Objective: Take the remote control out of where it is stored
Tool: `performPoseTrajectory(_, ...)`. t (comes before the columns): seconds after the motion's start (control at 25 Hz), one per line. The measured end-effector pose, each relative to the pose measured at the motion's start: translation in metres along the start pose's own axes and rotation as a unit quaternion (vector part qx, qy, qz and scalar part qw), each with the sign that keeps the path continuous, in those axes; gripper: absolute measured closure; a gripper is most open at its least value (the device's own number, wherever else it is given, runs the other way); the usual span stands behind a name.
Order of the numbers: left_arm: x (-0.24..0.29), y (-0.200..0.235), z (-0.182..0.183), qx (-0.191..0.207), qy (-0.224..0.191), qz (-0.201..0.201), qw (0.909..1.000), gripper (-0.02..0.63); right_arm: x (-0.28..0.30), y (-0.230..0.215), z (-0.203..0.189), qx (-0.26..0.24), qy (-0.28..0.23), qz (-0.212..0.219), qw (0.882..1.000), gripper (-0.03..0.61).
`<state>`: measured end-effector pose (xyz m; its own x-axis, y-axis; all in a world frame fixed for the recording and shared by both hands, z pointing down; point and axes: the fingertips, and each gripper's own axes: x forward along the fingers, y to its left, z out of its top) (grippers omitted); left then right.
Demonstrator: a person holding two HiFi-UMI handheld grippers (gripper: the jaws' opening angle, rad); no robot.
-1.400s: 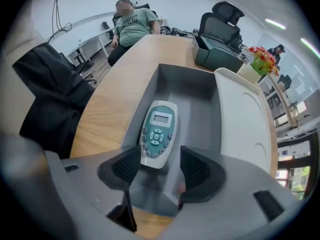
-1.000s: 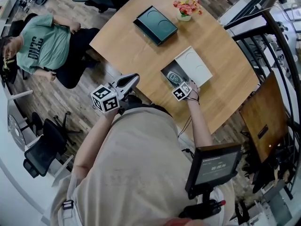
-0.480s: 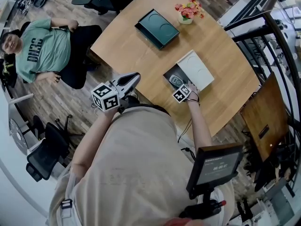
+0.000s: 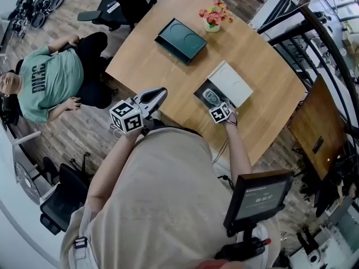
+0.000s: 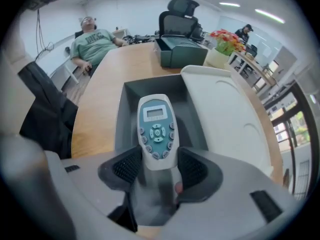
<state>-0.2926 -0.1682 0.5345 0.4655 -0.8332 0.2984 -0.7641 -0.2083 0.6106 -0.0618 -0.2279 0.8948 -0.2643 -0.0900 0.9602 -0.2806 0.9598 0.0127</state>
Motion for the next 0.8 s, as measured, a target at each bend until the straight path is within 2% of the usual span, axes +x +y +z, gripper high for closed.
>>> performPoseTrajectory(0.2, 0.000, -0.006, 0.005, 0.017, 0.012, -0.036, 0.9991, 0.607, -0.030, -0.005, 0.010, 0.070, -0.037, -0.027, 0.997, 0.347)
performPoseTrajectory(0.32, -0.001, -0.011, 0.008, 0.026, 0.019, -0.055, 0.9980, 0.607, -0.055, -0.002, 0.020, 0.125, -0.070, -0.030, 0.989, 0.347)
performPoseTrajectory(0.56, 0.008, -0.028, 0.004, 0.042, 0.041, -0.100, 0.9933, 0.607, -0.114, -0.015, 0.033, 0.238, -0.180, -0.063, 0.952, 0.347)
performPoseTrajectory(0.8, 0.026, -0.051, 0.002, 0.051, 0.056, -0.140, 0.9873, 0.607, -0.184, -0.021, 0.042, 0.266, -0.242, -0.099, 0.928, 0.347)
